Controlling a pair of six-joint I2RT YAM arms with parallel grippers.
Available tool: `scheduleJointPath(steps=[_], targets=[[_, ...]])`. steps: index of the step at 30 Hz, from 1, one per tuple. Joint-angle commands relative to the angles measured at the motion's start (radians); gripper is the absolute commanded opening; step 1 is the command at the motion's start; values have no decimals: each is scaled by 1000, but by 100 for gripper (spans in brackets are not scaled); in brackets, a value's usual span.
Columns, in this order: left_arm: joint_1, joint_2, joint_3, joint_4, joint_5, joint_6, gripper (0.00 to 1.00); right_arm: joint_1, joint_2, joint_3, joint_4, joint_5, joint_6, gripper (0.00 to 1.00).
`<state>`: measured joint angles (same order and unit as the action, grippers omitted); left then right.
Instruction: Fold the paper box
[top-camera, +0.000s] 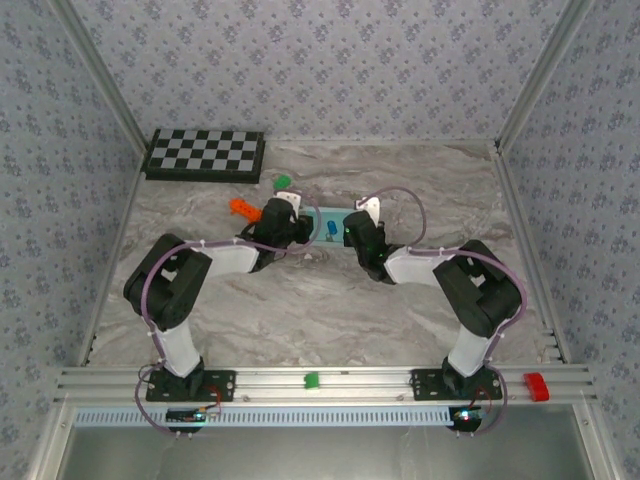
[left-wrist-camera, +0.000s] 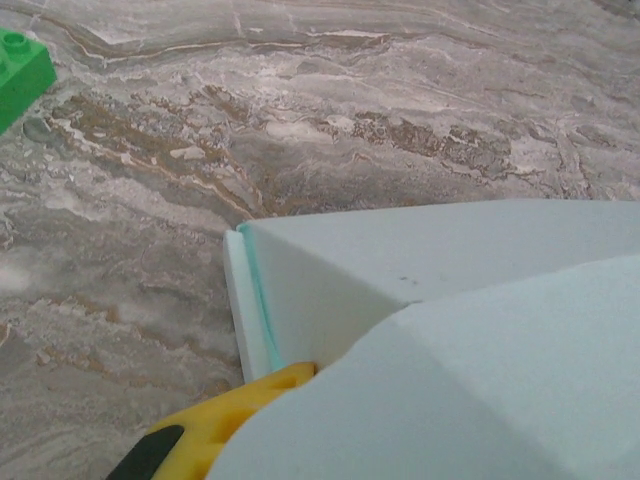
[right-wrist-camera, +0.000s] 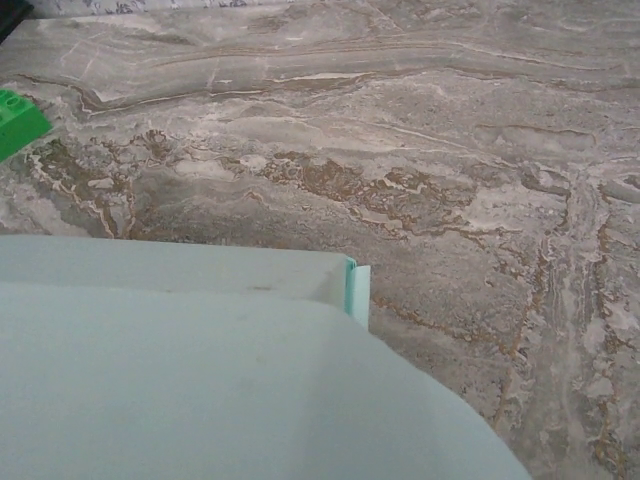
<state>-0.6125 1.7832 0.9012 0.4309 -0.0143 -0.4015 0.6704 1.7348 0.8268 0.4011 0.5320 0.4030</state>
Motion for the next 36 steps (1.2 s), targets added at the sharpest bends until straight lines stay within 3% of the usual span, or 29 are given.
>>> scheduleJointPath(steps=[1,19,36], targets=[[-15,-20,-31,-26,4,7,14,19,-26,-25,-3,22,14,8],[-36,-49,-104,-12,-48,3,18,56,-44,-78,-20,64,44,13],[-38,-142,-145,-37,-53,46,35,63,-127,-125,-65,74,49,41]])
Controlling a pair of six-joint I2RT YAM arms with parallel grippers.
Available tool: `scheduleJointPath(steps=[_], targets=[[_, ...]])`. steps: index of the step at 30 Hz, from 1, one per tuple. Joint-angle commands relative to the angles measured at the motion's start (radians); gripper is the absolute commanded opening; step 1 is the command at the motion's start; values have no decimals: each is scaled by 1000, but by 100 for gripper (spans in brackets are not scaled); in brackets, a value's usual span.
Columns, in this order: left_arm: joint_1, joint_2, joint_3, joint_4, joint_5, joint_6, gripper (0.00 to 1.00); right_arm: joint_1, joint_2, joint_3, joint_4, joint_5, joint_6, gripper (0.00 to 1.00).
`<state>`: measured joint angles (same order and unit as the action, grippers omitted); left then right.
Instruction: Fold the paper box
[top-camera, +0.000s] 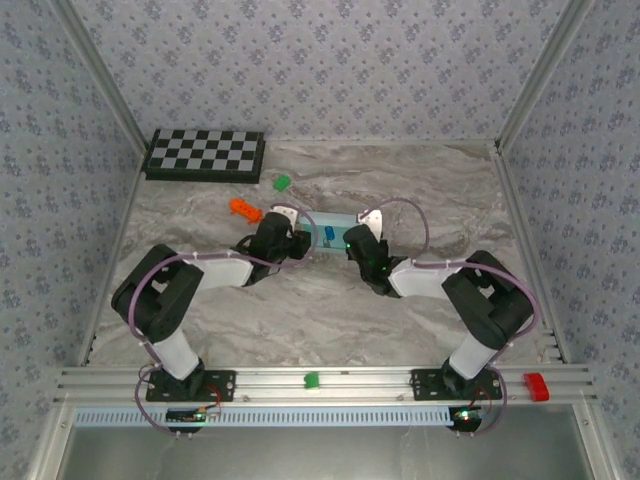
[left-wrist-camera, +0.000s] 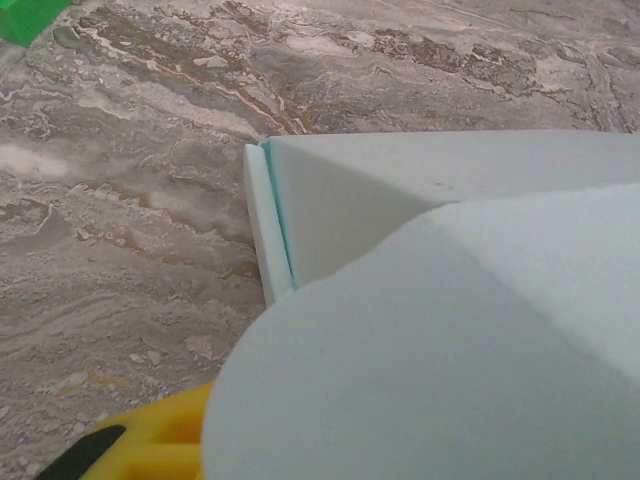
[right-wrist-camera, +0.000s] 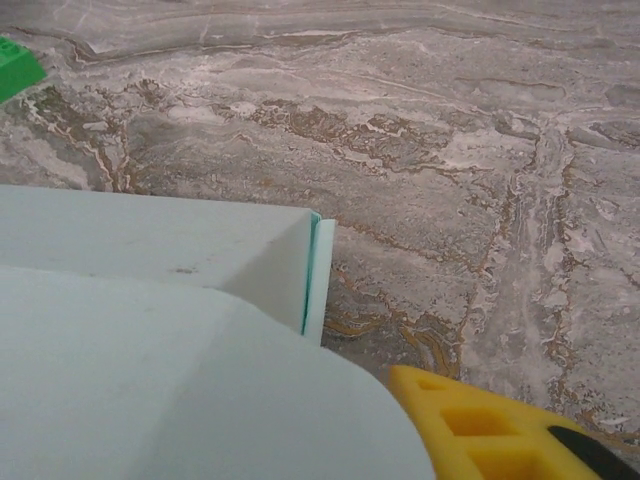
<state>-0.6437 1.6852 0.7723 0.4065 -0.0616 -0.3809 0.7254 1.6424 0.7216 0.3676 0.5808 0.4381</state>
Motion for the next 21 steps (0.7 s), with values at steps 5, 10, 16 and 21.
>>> scheduleJointPath(steps=[5,10,16,21], targets=[[-7,-91,-55,-9,14,52,43,12,-66,-38,-47,21,16,51],[-6,-153,-108,-20,26,77,48,18,-117,-68,-76,10,9,55],[-5,-252,-149,-126,-50,113,51,21,-227,-130,-138,10,-3,57],[5,-326,-151,-236,-229,95,51,2,-315,-178,-210,39,-11,57]])
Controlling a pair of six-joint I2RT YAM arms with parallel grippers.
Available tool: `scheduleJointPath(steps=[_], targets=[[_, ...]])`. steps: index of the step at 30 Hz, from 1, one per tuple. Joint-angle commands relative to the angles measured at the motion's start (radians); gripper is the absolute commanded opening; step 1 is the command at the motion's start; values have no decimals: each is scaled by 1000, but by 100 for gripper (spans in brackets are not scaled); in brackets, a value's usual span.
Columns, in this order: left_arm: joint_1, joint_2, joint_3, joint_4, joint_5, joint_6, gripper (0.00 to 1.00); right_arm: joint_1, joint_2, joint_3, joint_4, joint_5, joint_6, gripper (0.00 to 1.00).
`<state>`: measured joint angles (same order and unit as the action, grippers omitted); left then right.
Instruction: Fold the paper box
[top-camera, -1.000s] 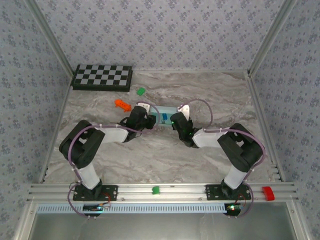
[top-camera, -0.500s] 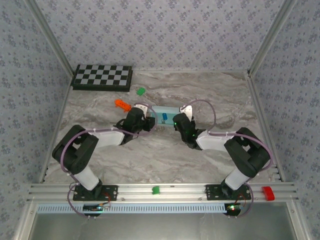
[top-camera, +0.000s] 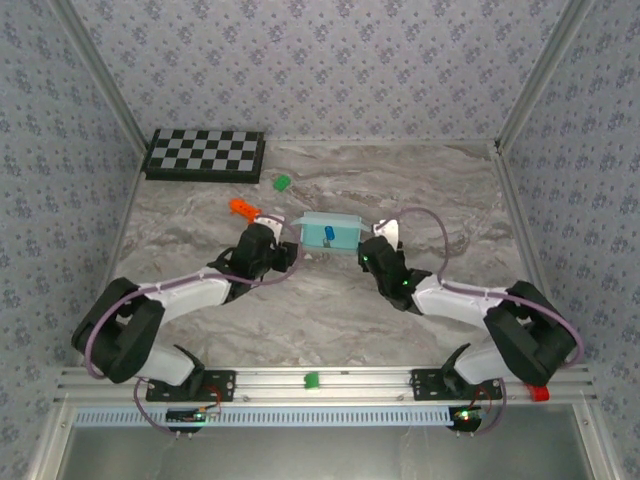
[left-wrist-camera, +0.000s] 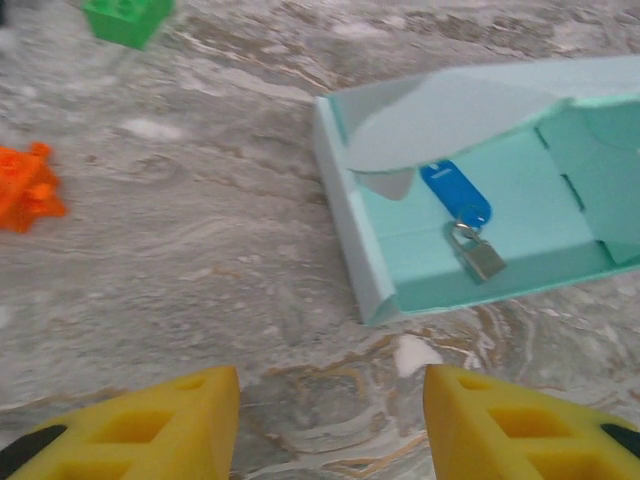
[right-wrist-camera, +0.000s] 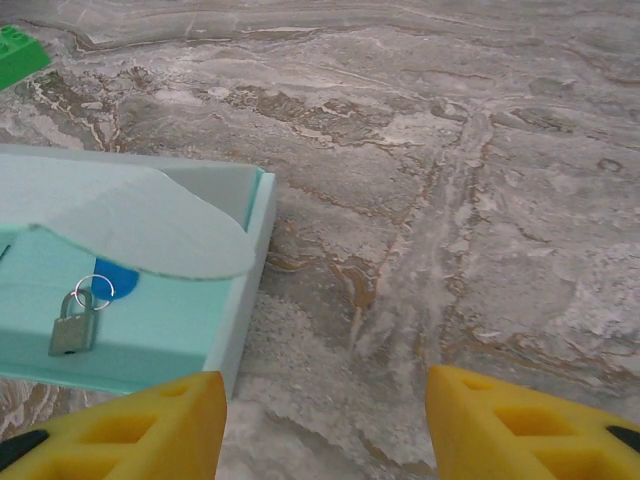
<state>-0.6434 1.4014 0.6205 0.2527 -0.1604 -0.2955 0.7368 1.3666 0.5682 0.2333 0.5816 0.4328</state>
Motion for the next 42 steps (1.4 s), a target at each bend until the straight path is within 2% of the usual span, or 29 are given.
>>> scheduleJointPath(steps=[1,6,9,13,16,24,32,42], targets=[[9,-49,10,-108,-159,5,51,-21,-53,-30,-94,41,-2,57],[67,-53,92,-233,-210,-57,51,-87,-103,-13,-189,4,12,57],[123,-46,162,-322,-214,-169,50,-144,-110,49,-281,-55,13,57],[188,-15,255,-375,-78,-215,51,-228,-101,141,-386,-191,33,57],[222,32,348,-414,80,-204,52,-291,-85,220,-429,-345,38,57],[228,209,610,-532,396,-184,53,-374,49,452,-505,-681,3,56],[226,356,726,-561,560,-213,51,-380,189,576,-540,-820,20,56],[219,456,771,-578,612,-200,49,-376,299,617,-533,-899,28,54]])
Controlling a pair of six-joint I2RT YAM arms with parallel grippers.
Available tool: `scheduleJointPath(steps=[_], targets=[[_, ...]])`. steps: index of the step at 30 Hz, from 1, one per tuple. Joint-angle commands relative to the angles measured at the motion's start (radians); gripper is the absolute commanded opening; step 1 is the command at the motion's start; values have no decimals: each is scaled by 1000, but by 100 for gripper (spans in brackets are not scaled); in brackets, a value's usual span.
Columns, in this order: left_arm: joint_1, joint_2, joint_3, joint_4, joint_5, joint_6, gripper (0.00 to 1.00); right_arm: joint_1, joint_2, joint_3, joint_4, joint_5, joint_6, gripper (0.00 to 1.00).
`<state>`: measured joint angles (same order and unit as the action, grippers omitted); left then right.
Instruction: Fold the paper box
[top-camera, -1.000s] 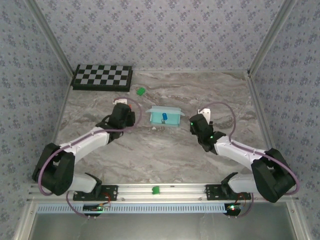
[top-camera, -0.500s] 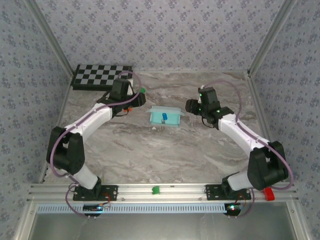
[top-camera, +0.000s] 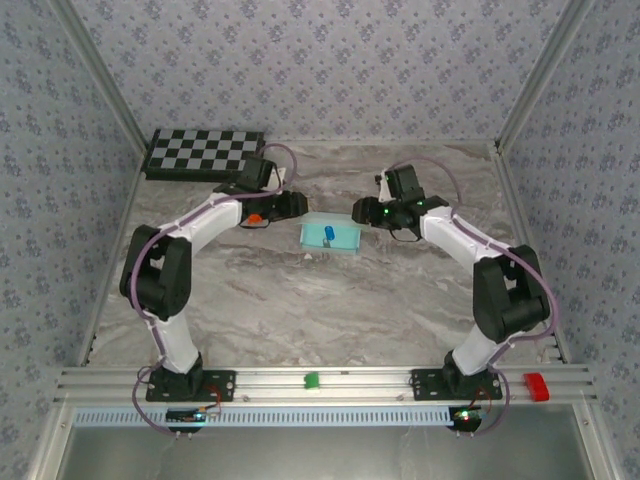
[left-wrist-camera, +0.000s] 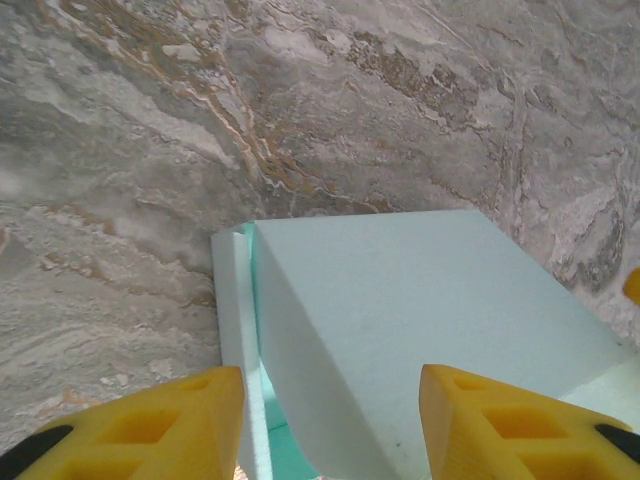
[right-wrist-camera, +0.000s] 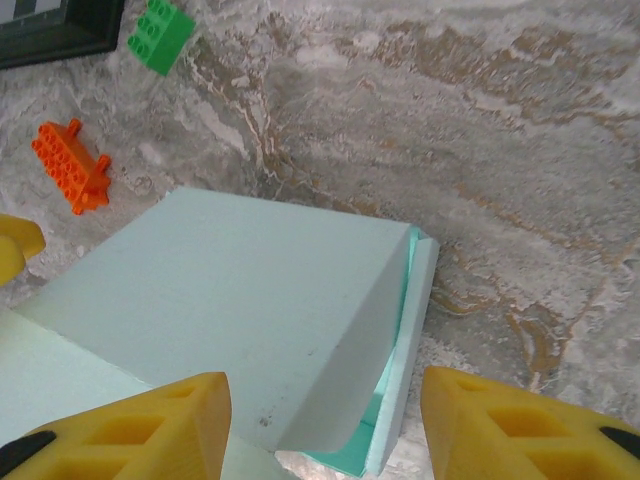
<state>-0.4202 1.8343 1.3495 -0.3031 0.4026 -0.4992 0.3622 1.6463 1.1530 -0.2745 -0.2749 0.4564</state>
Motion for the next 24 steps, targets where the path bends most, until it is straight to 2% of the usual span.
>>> scheduleJointPath(steps=[1,17,24], targets=[[-5,31,45,-21,52,4,48,0,26,31,-26,-42,5,54],[-14,88,-15,-11,18,-2,45,1,123,21,-32,-15,13,52],[-20,114,-27,0,20,-9,43,6,168,23,-18,-21,18,46]])
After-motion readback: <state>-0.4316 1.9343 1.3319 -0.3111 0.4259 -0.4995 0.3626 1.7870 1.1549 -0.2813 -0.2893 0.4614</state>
